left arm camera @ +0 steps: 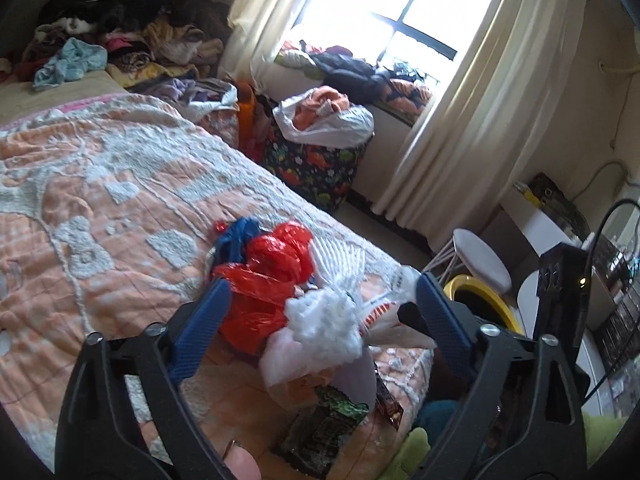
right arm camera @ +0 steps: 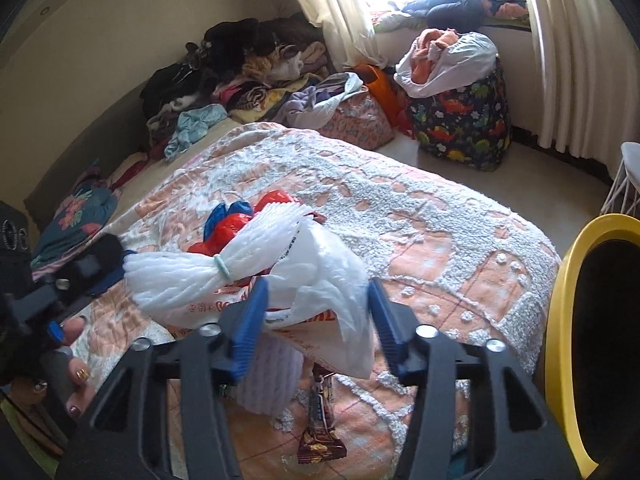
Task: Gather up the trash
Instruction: 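Grasp the white foam net with the left tool while the right tool grasps the white plastic bag, then carry the foam net and plastic bag with both tools over the yellow-rimmed bin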
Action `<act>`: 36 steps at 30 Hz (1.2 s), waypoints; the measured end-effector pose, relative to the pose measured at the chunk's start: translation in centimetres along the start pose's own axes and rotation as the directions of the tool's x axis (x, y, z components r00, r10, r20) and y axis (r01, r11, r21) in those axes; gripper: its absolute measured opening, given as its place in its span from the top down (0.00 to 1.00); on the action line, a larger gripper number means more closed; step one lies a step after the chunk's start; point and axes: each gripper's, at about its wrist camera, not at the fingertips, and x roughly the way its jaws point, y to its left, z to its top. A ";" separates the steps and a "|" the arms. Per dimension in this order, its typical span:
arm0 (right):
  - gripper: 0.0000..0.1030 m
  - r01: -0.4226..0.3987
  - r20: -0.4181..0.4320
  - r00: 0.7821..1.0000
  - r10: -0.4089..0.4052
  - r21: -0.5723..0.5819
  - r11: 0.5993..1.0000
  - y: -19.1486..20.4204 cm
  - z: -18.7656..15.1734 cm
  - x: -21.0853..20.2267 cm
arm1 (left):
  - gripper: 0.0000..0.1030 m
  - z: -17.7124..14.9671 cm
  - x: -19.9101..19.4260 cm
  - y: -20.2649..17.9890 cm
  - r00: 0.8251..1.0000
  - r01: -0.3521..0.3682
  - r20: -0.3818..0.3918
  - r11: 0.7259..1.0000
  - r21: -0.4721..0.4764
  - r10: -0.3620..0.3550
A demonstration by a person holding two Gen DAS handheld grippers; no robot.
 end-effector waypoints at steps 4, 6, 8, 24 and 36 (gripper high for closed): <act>0.77 -0.002 0.021 1.000 0.003 -0.018 1.000 0.4 -0.2 -0.7 | 0.51 -0.5 1.5 -0.4 0.998 0.000 -0.055 1.000 0.005 0.000; 0.79 0.011 0.041 0.999 -0.010 -0.025 1.000 0.4 -0.2 -1.1 | 0.82 -0.5 1.8 -0.7 0.998 -0.008 -0.061 1.000 0.017 0.009; 0.80 0.014 0.065 0.998 -0.013 -0.018 1.000 0.2 -0.2 -1.8 | 0.88 -0.5 1.6 -0.8 0.999 -0.011 -0.052 1.000 0.025 0.013; 0.81 0.123 0.334 0.929 -0.160 0.128 0.984 -5.3 1.4 -11.2 | 0.88 2.9 -1.6 -4.9 0.992 0.059 0.108 0.996 0.068 -0.066; 0.81 0.185 0.358 0.896 -0.263 0.238 0.954 -10.4 0.5 -14.8 | 0.88 1.7 -0.6 -8.3 0.991 0.108 0.070 0.987 0.117 -0.116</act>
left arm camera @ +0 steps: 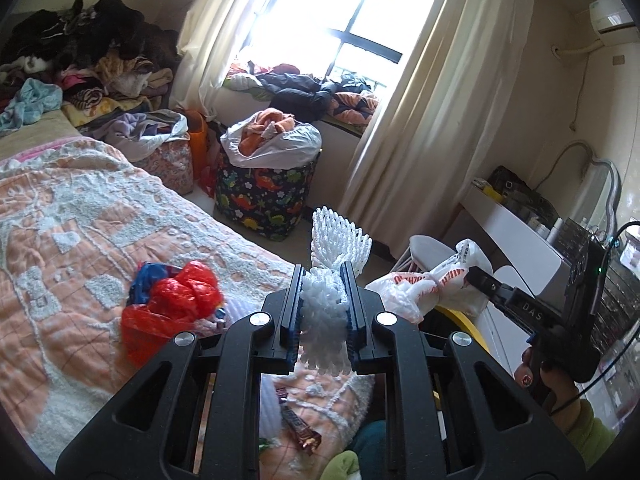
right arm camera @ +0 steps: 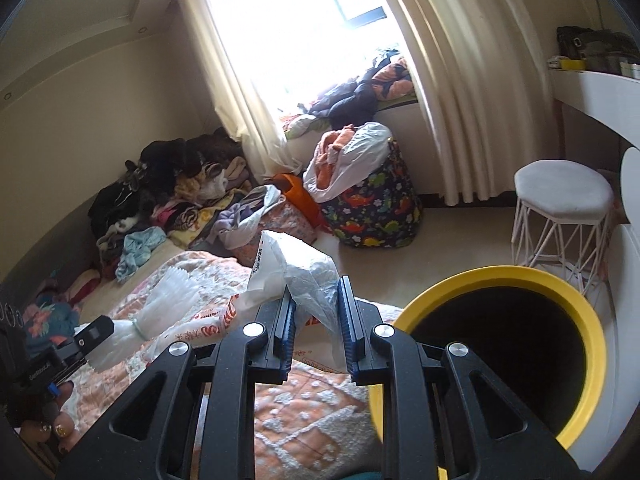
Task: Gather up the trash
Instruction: 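Carry the foam net and plastic bag with both tools over the yellow-rimmed bin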
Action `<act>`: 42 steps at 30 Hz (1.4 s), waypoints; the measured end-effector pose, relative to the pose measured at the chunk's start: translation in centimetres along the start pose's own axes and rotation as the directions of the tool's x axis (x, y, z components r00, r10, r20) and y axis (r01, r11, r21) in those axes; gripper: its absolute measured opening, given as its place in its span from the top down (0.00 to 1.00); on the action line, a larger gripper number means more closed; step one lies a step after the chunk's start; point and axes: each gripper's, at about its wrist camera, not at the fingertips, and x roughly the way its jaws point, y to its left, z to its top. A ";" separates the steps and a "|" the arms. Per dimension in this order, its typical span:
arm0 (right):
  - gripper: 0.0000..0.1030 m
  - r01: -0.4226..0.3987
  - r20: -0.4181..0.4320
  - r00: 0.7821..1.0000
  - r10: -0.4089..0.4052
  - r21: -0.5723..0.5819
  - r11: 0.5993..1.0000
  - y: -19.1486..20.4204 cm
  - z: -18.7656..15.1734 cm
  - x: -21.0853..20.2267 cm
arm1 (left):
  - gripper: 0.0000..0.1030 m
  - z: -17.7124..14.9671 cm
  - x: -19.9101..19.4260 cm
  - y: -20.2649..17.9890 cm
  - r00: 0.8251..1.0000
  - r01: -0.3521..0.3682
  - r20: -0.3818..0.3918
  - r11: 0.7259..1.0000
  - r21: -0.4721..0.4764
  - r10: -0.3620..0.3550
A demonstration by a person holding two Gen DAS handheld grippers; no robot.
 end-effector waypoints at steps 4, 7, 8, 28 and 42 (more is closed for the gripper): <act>0.81 0.029 0.018 0.999 -0.030 0.020 0.999 -1.4 0.3 -0.8 | 0.88 -0.4 0.6 -1.3 1.000 0.017 -0.016 1.000 0.021 -0.017; 0.81 0.057 0.030 0.998 -0.058 0.032 0.998 -2.4 0.4 -1.4 | 0.88 -0.6 1.0 -2.1 0.999 0.031 -0.027 0.999 0.035 -0.030; 0.81 0.066 0.032 0.997 -0.067 0.037 0.997 -2.8 0.4 -1.6 | 0.88 -0.7 1.1 -2.3 0.999 0.035 -0.030 0.999 0.039 -0.034; 0.81 0.305 0.050 0.948 -0.315 0.148 0.941 -11.9 0.9 -3.9 | 0.88 -2.6 4.8 -7.5 0.986 0.130 -0.120 0.984 0.118 -0.115; 0.81 0.468 0.022 0.878 -0.477 0.164 0.868 -15.8 -0.4 -4.5 | 0.88 -5.0 8.4 -10.9 0.965 0.184 -0.216 0.969 0.166 -0.146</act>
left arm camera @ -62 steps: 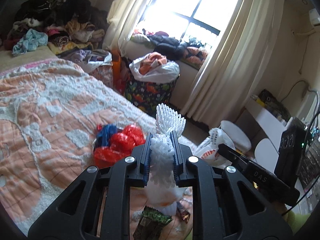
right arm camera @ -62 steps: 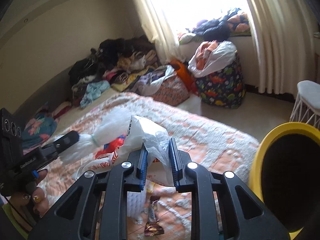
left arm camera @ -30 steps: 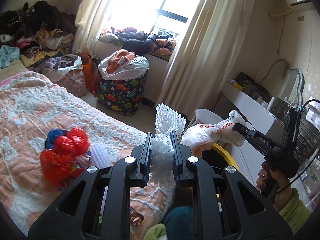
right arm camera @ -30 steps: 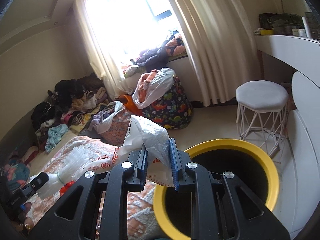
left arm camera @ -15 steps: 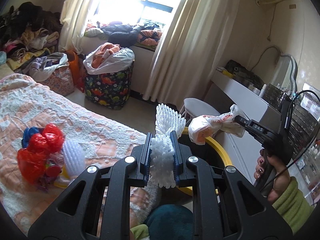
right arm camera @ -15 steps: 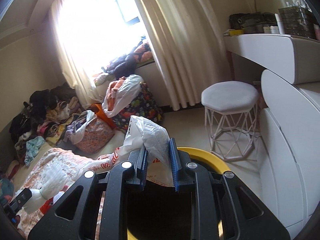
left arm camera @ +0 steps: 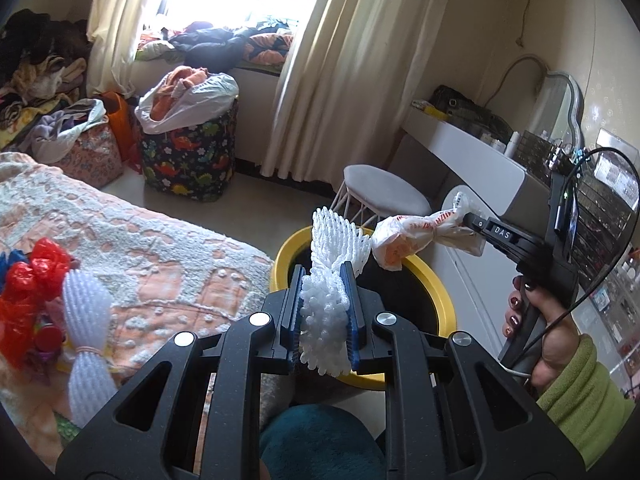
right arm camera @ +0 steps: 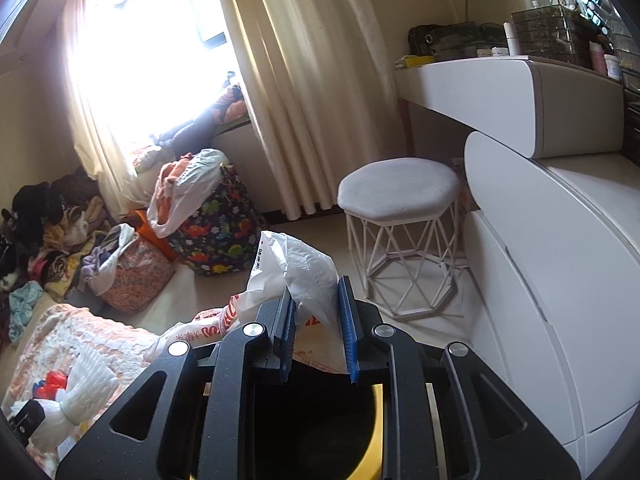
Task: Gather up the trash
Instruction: 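Carry the foam net and plastic bag with both tools over the yellow-rimmed bin, then open both tools to drop the net and bag into the bin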
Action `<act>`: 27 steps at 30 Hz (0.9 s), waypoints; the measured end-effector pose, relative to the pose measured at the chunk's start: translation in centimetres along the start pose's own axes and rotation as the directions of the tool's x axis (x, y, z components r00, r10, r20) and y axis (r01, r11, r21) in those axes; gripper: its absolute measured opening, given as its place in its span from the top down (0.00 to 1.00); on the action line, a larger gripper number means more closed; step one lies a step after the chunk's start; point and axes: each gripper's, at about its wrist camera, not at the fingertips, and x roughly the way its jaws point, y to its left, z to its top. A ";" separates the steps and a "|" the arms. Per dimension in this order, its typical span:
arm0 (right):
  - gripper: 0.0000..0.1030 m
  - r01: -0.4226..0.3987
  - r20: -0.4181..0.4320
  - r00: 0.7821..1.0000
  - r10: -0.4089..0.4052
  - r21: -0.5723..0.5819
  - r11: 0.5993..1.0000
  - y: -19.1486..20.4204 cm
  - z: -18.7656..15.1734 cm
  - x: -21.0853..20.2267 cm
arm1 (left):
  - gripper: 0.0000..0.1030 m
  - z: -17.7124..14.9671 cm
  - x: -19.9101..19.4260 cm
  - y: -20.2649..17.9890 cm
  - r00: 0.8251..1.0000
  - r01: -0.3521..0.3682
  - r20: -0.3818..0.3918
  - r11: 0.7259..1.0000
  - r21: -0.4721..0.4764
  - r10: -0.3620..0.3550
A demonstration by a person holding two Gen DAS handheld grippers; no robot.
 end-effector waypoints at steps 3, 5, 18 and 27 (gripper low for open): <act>0.81 0.035 -0.007 0.999 -0.035 -0.012 0.999 -0.2 -0.1 0.5 | 0.88 -0.2 1.2 -0.5 1.000 0.007 -0.026 1.000 0.002 -0.007; 0.81 0.050 -0.013 0.999 -0.051 -0.020 0.999 -0.2 -0.2 0.7 | 0.88 -0.4 1.8 -0.8 0.999 0.010 -0.040 1.000 0.003 -0.009; 0.47 0.029 -0.076 0.997 -0.030 -0.013 0.999 0.1 -1.2 2.5 | 0.17 -1.8 4.0 -1.5 0.998 -0.051 -0.039 0.999 0.005 0.051; 0.33 -0.159 -0.059 0.986 0.157 -0.020 0.987 3.3 -1.2 1.4 | 0.11 -1.6 1.2 0.4 0.988 -0.154 0.032 0.988 -0.013 0.154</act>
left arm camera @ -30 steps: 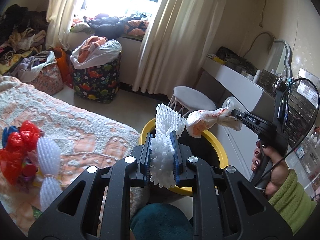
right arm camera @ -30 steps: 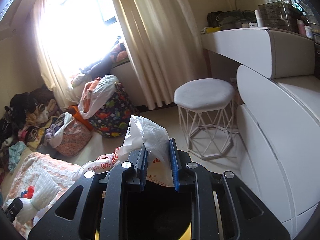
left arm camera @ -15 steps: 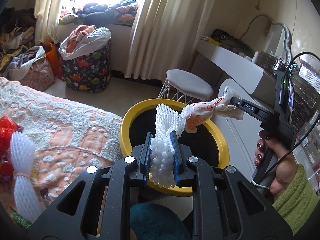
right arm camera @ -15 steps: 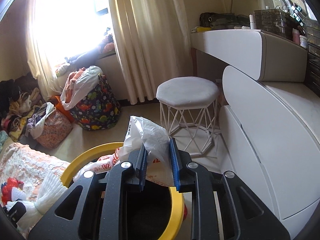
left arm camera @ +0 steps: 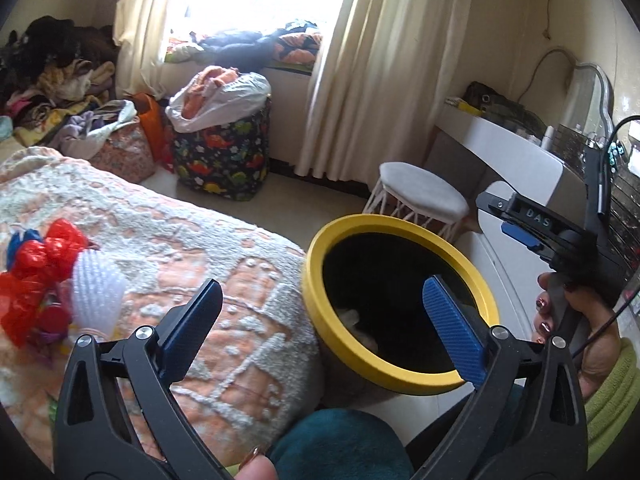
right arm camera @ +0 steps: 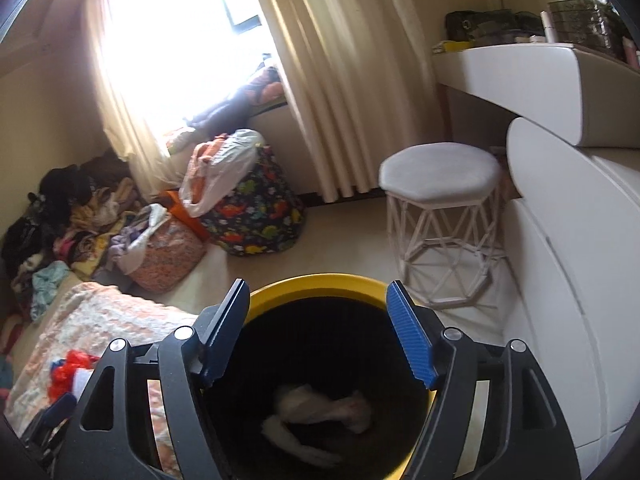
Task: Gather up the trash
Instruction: 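Open both tools to drop the net and bag into the bin, then move both tools back to the trash pile on the bed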
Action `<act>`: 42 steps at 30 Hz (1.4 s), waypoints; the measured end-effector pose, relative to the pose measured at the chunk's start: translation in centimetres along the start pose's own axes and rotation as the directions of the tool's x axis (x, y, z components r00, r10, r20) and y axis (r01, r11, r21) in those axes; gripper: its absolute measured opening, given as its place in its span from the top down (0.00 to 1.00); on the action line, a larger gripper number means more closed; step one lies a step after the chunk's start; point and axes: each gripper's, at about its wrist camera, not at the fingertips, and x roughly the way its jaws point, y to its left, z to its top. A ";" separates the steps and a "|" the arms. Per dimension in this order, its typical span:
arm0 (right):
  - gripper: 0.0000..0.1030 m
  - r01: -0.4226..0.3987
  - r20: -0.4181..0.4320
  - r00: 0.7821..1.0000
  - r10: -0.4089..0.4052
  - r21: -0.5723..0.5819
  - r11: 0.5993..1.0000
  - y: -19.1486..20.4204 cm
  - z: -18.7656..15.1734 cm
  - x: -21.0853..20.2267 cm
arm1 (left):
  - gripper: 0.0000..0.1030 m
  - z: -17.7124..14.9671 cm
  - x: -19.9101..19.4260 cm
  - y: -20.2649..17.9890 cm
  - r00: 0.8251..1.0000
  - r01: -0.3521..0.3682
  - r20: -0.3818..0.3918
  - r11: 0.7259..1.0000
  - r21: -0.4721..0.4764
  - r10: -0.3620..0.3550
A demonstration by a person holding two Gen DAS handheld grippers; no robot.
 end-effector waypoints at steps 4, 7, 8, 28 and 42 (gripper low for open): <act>0.31 -0.088 -0.002 0.996 0.088 -0.010 0.996 1.6 0.3 -0.3 | 0.11 0.2 -1.3 0.7 0.999 -0.027 0.033 1.000 -0.005 0.027; 0.30 -0.140 -0.008 0.990 0.140 -0.020 0.990 3.0 0.3 -0.6 | 0.11 0.4 -2.1 1.2 0.997 -0.046 0.059 0.999 -0.013 0.047; 0.30 -0.153 -0.010 0.988 0.153 -0.027 0.988 3.5 0.4 -0.7 | 0.11 0.5 -2.4 1.5 0.996 -0.053 0.067 0.998 -0.016 0.054; 0.26 -0.348 -0.099 0.937 0.336 -0.147 0.926 12.0 -1.7 -2.3 | 0.11 1.8 -7.4 6.8 0.970 -0.150 0.172 0.980 -0.130 0.171; 0.26 -0.484 -0.250 0.868 0.429 -0.227 0.845 17.8 -5.8 -2.9 | 0.11 1.2 -10.3 11.3 0.949 -0.225 0.178 0.954 -0.196 0.261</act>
